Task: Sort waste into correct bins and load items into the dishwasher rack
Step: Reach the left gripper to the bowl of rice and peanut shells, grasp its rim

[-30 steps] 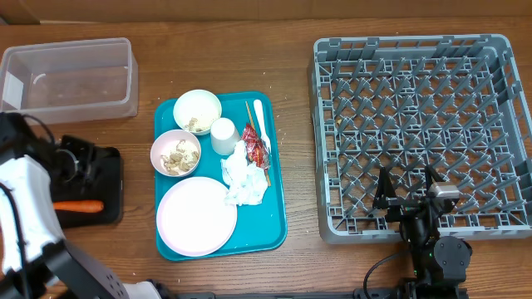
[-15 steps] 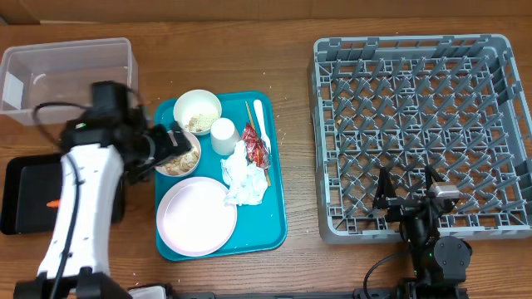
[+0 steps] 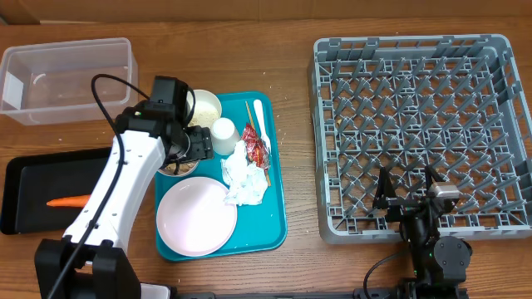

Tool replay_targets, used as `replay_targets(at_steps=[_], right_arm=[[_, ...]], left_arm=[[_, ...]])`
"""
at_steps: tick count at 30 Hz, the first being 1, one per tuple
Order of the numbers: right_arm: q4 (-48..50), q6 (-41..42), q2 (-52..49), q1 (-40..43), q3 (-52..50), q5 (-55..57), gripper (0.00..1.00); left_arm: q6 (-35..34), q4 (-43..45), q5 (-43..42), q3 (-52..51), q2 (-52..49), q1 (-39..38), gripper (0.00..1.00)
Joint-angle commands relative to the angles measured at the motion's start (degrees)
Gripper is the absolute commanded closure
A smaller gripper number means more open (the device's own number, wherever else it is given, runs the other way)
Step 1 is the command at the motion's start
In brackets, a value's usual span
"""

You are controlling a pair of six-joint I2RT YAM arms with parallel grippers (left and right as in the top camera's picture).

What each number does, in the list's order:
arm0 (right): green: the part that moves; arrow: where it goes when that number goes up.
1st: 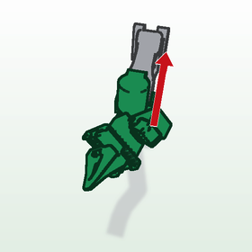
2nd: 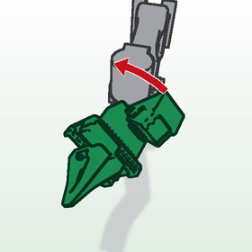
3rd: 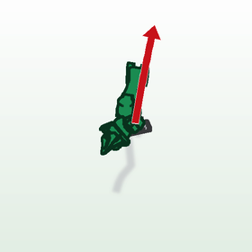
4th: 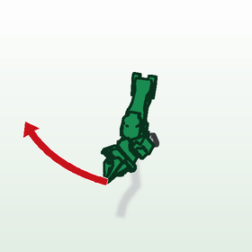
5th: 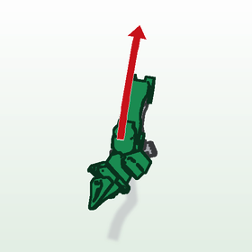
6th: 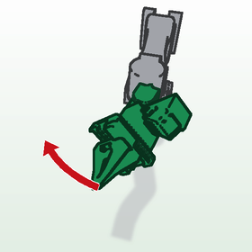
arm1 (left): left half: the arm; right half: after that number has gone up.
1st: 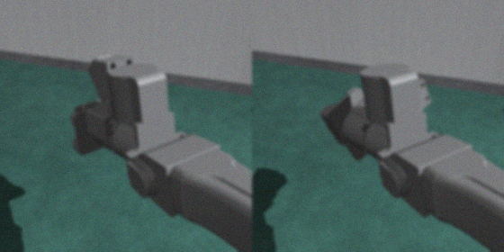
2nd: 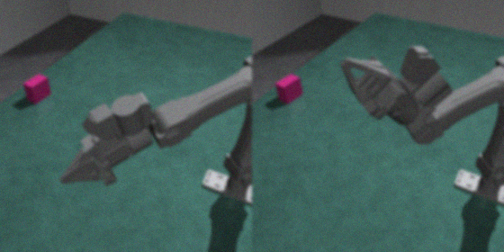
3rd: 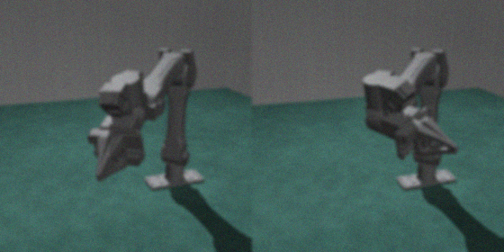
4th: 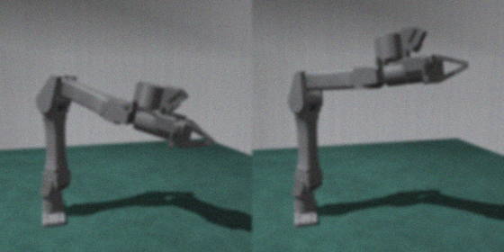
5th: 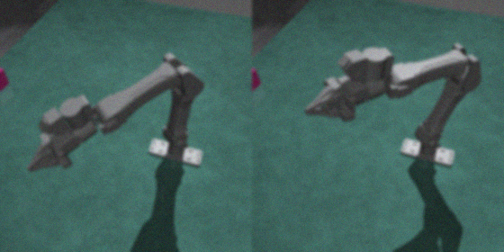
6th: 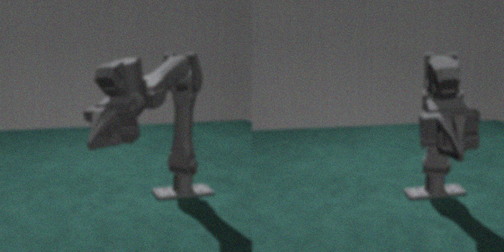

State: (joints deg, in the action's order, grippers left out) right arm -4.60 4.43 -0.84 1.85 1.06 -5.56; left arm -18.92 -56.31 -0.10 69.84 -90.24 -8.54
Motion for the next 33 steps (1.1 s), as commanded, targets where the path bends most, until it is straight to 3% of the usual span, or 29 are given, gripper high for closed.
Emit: replay_targets(at_steps=[1,9,14,26,33], right_arm=[[0.2,-0.4,0.6,0.1,-0.6,0.3,0.00],[0.2,-0.4,0.6,0.1,-0.6,0.3,0.00],[0.2,-0.4,0.6,0.1,-0.6,0.3,0.00],[0.2,-0.4,0.6,0.1,-0.6,0.3,0.00],[0.2,-0.4,0.6,0.1,-0.6,0.3,0.00]], left_arm=[[2.4,0.2,4.5,-0.4,-0.8,-1.1,0.25],[4.0,1.2,7.6,-0.4,-5.3,-1.4,0.26],[5.3,2.3,7.6,-0.4,-8.9,-2.0,0.38],[8.2,5.4,7.6,-0.4,-14.6,-5.0,0.39],[7.9,5.7,11.1,-0.3,-16.9,-5.0,0.61]])
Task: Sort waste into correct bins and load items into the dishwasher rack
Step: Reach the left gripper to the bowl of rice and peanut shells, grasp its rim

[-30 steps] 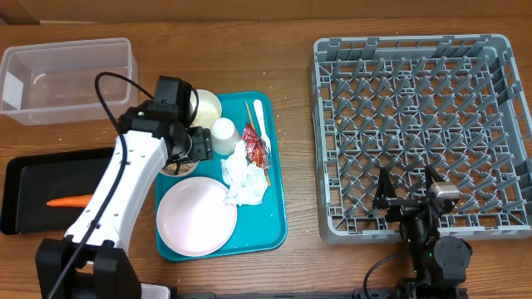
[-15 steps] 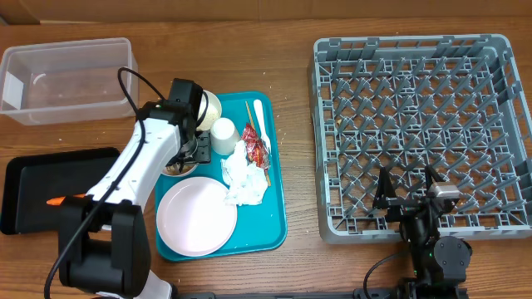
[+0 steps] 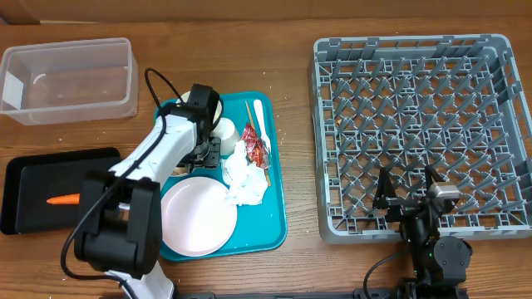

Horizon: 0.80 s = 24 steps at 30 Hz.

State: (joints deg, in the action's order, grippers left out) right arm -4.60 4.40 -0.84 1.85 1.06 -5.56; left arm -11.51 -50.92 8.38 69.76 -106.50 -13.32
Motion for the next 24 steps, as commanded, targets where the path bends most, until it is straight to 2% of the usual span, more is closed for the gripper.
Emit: replay_targets(at_steps=[1,3,7,13,24], right_arm=[[0.2,-0.3,0.6,0.1,-0.6,0.3,0.00],[0.2,-0.3,0.6,0.1,-0.6,0.3,0.00],[0.2,-0.3,0.6,0.1,-0.6,0.3,0.00],[0.2,-0.3,0.6,0.1,-0.6,0.3,0.00],[0.2,-0.3,0.6,0.1,-0.6,0.3,0.00]], left_arm=[[0.5,0.3,2.8,-0.2,-0.6,-0.2,0.62],[0.6,0.3,2.8,-0.2,-0.6,-0.2,0.69],[0.5,0.2,3.4,0.0,-0.6,-0.2,0.90],[-0.9,-1.6,4.3,1.6,-0.5,-0.1,0.96],[-4.3,-7.1,4.2,6.8,2.1,-0.1,0.96]])
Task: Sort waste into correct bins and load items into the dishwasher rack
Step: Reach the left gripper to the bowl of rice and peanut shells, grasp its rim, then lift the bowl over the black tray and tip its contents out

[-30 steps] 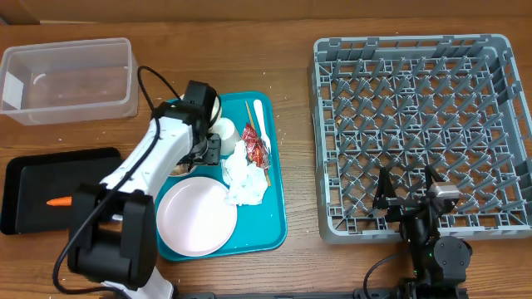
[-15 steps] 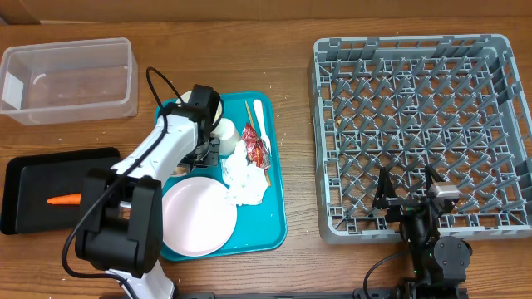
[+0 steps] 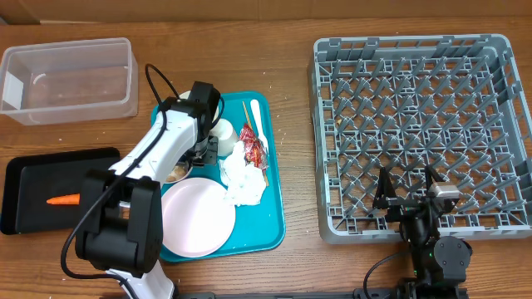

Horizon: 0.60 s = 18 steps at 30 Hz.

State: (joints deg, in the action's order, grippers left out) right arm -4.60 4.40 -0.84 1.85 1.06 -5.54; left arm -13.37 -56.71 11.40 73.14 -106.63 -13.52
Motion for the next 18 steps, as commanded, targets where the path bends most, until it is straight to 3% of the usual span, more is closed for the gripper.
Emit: replay_targets(at_steps=[1,6,9,18], right_arm=[[0.2,-0.3,0.6,0.1,-0.6,0.3,0.00],[0.2,-0.3,0.6,0.1,-0.6,0.3,0.00],[0.2,-0.3,0.6,0.1,-0.6,0.3,0.00],[0.2,-0.3,0.6,0.1,-0.6,0.3,0.00]], left_arm=[[-3.0,-2.4,1.2,4.5,2.8,0.1,0.96],[-6.9,-7.9,0.7,10.8,6.9,0.9,0.96],[-8.7,-8.8,-4.0,13.3,10.0,4.4,0.96],[-6.3,-9.8,-33.7,13.7,12.9,31.3,0.96]])
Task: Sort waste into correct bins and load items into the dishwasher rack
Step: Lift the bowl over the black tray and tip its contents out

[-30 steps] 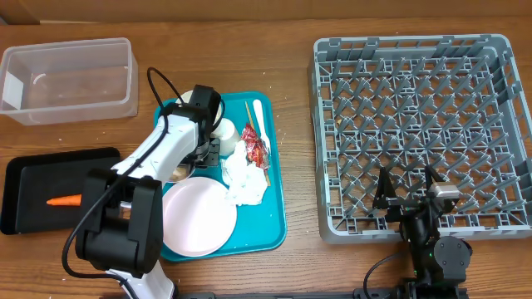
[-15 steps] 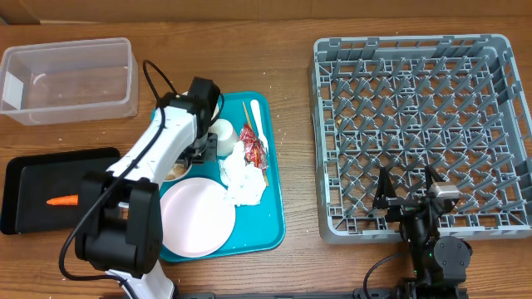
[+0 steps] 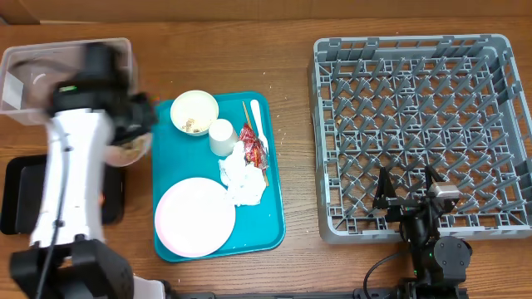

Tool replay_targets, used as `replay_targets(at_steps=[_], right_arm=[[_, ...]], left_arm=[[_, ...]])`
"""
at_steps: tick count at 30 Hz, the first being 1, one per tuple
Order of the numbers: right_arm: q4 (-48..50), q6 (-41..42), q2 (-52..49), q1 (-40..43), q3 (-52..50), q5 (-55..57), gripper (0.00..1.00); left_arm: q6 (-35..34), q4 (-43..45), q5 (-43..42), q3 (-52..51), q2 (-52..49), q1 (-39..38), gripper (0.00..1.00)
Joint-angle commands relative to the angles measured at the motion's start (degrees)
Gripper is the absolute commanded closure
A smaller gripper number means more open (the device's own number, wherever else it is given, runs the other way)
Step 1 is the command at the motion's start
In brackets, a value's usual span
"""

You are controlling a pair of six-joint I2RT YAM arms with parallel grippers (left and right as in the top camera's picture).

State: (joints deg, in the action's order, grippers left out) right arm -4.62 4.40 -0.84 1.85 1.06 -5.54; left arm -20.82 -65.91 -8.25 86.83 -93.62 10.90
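Observation:
My left arm is blurred at the left of the overhead view. Its gripper (image 3: 138,131) is shut on a small bowl of brownish scraps (image 3: 129,152), held between the teal tray (image 3: 274,224) and the black bin (image 3: 21,195). On the tray lie a cream bowl with crumbs (image 3: 194,112), a white cup (image 3: 221,136), a red wrapper (image 3: 253,146), a crumpled napkin (image 3: 242,179), a white plate (image 3: 194,218), chopsticks (image 3: 248,112) and a white spoon (image 3: 258,116). My right gripper (image 3: 407,198) rests open at the front edge of the grey dishwasher rack (image 3: 416,50).
A clear plastic bin (image 3: 25,87) stands at the far left, partly behind my left arm. The black bin sits in front of it, mostly covered by the arm, with a bit of orange (image 3: 100,199) showing at the arm's edge.
My left gripper was low over the tray's left side by the cup. Now it is left of the tray with the scrap bowl in it. The cream bowl is uncovered.
My left gripper stood over the scrap bowl on the tray's left side, beside the cup. It stayed down there through the two later moments, shifting slightly. Now the bowl is off the tray, held near the black bin. The right arm has not moved.

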Motion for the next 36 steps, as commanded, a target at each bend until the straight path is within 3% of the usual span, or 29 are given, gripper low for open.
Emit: replay_targets(at_steps=[1,4,11,16,22,25,29,36], right_arm=[[0.2,-0.3,0.6,0.1,-0.6,0.3,0.00],[0.2,-0.3,0.6,0.1,-0.6,0.3,0.00],[0.2,-0.3,0.6,0.1,-0.6,0.3,0.00],[0.2,-0.3,0.6,0.1,-0.6,0.3,0.00],[0.2,-0.3,0.6,0.1,-0.6,0.3,0.00],[0.2,-0.3,0.6,0.1,-0.6,0.3,0.00],[0.2,-0.3,0.6,0.1,-0.6,0.3,0.00],[0.2,-0.3,0.6,0.1,-0.6,0.3,0.00]], left_arm=[[2.4,-0.5,-17.7,-0.5,-0.3,10.0,0.96],[5.9,-0.4,-26.3,-2.1,-1.1,17.8,0.96],[12.1,4.5,-37.3,-9.4,-1.6,29.0,0.96],[12.0,10.6,-50.1,-17.0,-1.6,36.7,0.96],[12.0,13.2,-53.8,-21.2,-1.6,45.8,0.96],[12.2,15.5,-59.6,-22.6,-1.8,48.2,0.96],[17.6,18.7,-72.1,-23.1,-3.0,49.1,0.96],[17.9,19.5,-72.8,-23.1,-8.1,49.1,0.96]])
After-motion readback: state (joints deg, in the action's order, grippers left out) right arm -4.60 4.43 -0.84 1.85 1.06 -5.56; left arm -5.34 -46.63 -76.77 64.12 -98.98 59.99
